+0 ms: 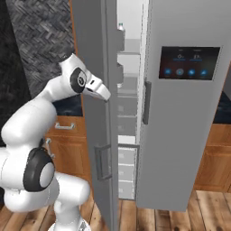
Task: Take the bottled waters from the counter and place them in the freezer to freeze. Close the freezer door after placing the bottles.
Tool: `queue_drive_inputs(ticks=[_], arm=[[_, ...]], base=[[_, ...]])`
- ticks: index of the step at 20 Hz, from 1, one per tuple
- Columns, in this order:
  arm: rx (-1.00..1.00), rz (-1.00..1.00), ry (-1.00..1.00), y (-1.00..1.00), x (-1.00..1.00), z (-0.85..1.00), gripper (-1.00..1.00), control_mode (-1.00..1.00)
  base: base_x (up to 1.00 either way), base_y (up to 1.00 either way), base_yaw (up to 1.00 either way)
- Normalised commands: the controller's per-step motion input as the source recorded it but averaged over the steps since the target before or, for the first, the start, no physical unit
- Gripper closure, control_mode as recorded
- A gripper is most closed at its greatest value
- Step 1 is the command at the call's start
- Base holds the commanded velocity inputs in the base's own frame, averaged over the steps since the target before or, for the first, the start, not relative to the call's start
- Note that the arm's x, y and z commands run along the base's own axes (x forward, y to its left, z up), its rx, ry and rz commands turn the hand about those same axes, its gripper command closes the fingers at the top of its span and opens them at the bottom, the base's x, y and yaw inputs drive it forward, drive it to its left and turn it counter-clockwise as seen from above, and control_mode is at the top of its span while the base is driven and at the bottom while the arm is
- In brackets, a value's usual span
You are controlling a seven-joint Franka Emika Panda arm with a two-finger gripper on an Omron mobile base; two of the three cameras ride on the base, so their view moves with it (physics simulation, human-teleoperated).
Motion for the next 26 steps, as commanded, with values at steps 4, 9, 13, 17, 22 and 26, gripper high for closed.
queue_drive_inputs(ticks=[4, 9, 13, 17, 22, 26], arm=[[0.0, 0.05, 0.0, -0.17, 0.68, 0.05, -1.0, -1.0], [0.0, 0.08, -0.03, -0.33, 0.65, 0.0, -1.0, -1.0], [0.0, 0.07, -0.09, -0.24, 0.53, 0.0, -1.0, -1.0], [0.0, 0.06, -0.21, -0.05, 0.48, 0.0, -1.0, -1.0], [0.04, 0.03, -0.17, -0.05, 0.29, 0.0, -1.0, -1.0], [0.08, 0.01, -0.02, -0.09, 0.45, 0.0, -1.0, -1.0]], base=[[0.0, 0.0, 0.0], [0.0, 0.0, 0.0], [0.0, 0.0, 0.0], [0.0, 0.0, 0.0], [0.0, 0.0, 0.0], [0.0, 0.0, 0.0]])
